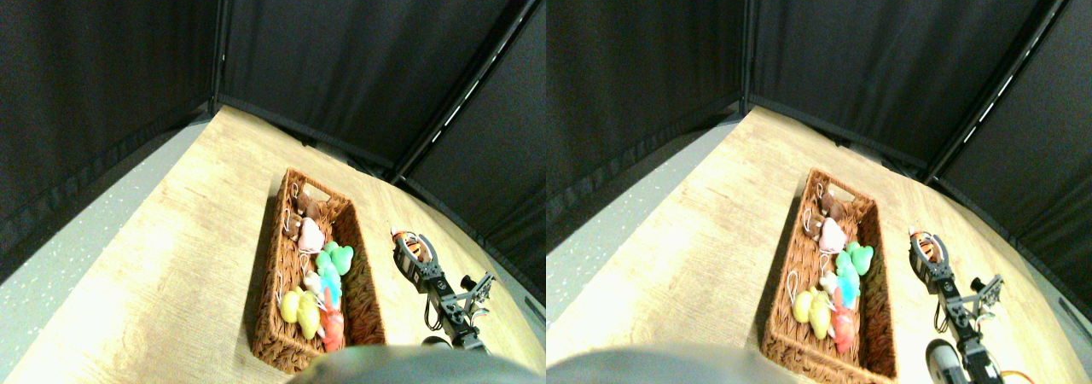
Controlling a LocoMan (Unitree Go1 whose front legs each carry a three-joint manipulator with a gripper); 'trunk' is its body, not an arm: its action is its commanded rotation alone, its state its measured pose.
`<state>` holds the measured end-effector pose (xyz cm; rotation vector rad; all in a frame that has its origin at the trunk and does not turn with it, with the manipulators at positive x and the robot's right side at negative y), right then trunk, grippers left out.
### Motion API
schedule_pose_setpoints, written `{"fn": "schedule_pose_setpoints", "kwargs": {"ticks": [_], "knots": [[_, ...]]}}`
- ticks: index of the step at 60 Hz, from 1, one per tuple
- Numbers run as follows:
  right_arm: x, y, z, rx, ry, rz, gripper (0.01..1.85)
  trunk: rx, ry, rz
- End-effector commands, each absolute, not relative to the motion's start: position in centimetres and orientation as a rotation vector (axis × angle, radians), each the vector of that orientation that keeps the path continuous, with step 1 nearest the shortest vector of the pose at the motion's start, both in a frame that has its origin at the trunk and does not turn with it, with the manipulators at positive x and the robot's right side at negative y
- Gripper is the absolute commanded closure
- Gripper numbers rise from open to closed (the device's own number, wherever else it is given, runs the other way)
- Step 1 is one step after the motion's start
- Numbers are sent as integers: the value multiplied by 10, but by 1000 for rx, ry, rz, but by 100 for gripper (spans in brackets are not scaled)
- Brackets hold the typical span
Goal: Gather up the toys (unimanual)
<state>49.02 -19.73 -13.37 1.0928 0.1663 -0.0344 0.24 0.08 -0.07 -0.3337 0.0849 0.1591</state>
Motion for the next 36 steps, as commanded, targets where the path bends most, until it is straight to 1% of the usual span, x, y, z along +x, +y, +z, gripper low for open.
{"fn": "schedule_pose_setpoints", "kwargs": {"ticks": [1,2,4,9,18,21,26,32,36], "knots": [[492,-185,-125,1102,182,38,169,-358,59,202],[492,-182,-124,1100,184,48,169,-360,58,205],[495,-176,-124,1128,217,78,170,-366,57,215],[501,-165,-125,1115,237,114,170,-382,54,241],[513,-144,-126,1142,308,153,170,-406,54,278],[516,-140,-127,1126,317,159,167,-411,53,286],[521,-131,-129,1090,323,171,168,-418,53,298],[526,-121,-132,1113,352,174,167,-423,56,310],[530,-115,-135,1113,355,179,166,-424,58,313]]}}
